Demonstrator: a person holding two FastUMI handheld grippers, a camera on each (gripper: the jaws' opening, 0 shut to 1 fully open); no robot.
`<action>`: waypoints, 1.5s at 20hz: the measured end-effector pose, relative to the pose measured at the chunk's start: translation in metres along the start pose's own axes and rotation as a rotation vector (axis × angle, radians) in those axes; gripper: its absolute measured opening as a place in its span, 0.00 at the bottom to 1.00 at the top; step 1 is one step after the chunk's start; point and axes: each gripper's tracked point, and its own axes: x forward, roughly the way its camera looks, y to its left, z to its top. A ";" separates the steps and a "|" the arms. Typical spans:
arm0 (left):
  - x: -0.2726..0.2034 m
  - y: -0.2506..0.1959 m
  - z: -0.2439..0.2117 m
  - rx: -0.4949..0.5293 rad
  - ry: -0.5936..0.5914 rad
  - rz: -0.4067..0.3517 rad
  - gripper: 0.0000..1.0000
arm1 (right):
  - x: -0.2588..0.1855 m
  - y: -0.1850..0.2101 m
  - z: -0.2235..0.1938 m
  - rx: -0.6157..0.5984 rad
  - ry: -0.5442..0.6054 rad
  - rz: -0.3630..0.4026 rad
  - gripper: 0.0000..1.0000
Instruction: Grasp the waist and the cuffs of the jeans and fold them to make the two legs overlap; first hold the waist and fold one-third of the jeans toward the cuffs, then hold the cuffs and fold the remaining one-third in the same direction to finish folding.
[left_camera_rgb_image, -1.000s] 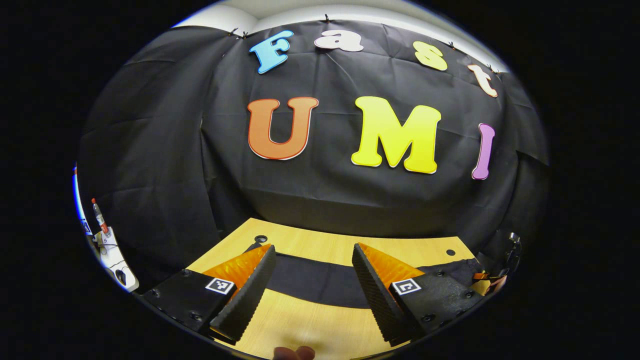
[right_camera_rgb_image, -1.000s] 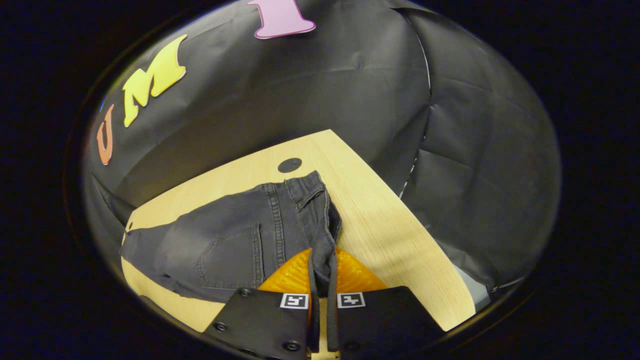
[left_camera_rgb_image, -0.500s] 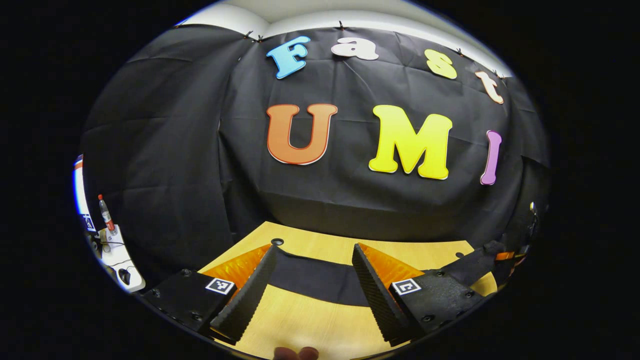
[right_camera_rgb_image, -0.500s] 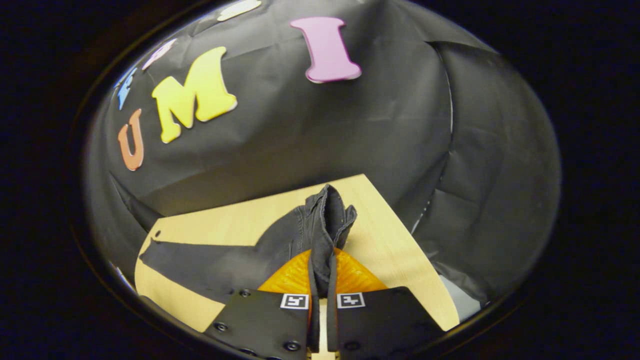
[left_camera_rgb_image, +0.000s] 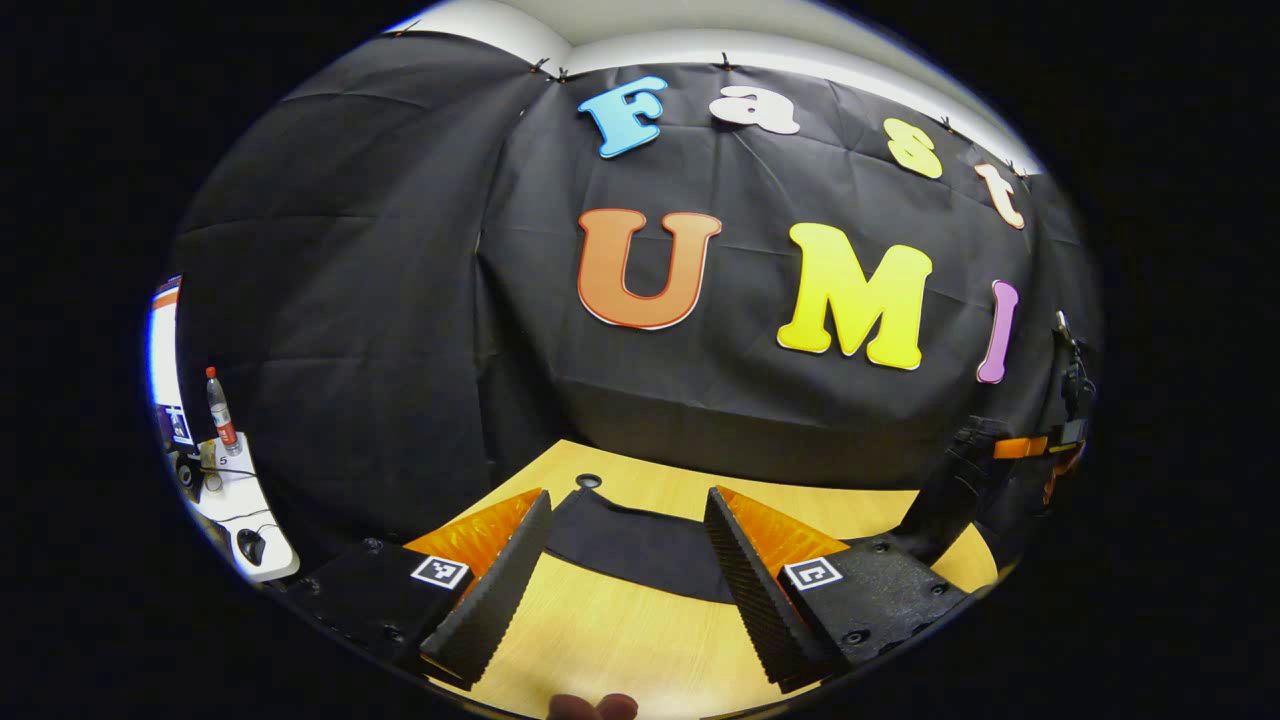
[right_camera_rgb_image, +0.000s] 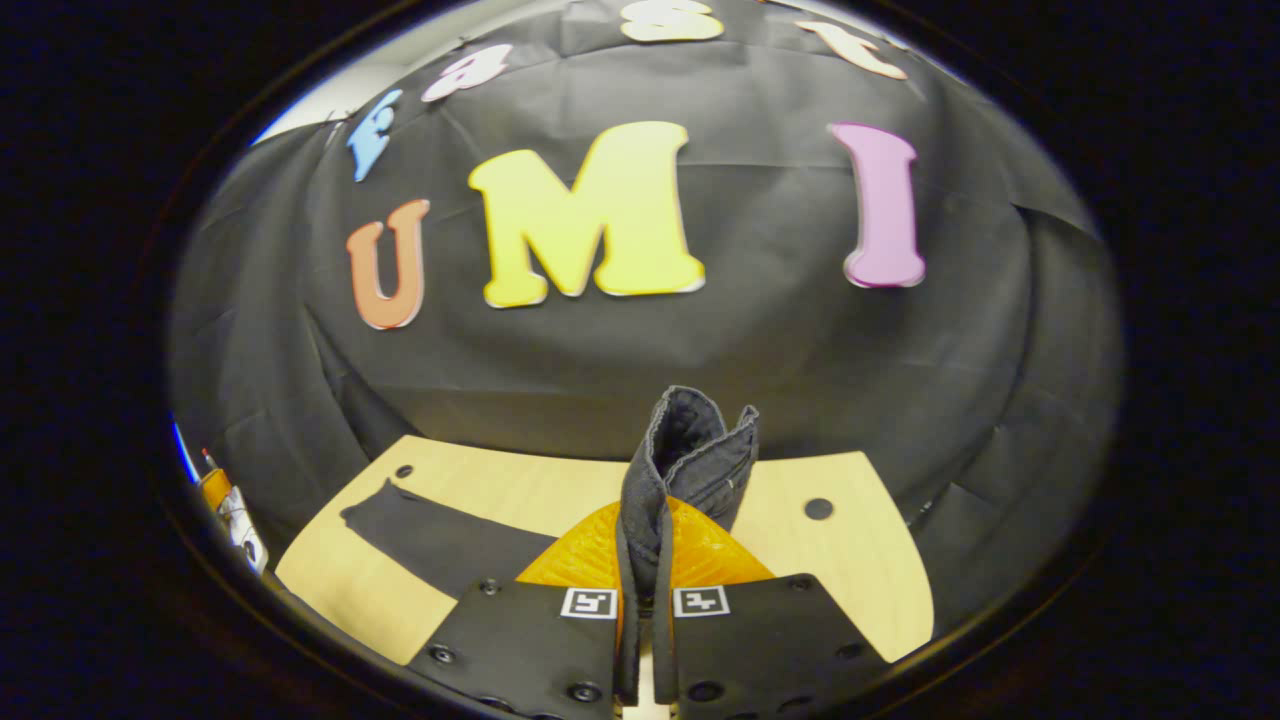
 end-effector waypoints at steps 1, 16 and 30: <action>-0.002 0.009 0.000 -0.002 -0.002 0.009 0.98 | 0.007 0.026 0.002 -0.012 -0.003 0.024 0.06; -0.017 0.078 -0.008 -0.019 0.013 0.076 0.99 | 0.152 0.231 -0.160 -0.289 0.206 0.117 0.06; -0.015 0.108 -0.024 -0.064 0.043 0.085 0.99 | 0.182 0.260 -0.256 -0.410 0.334 0.176 0.27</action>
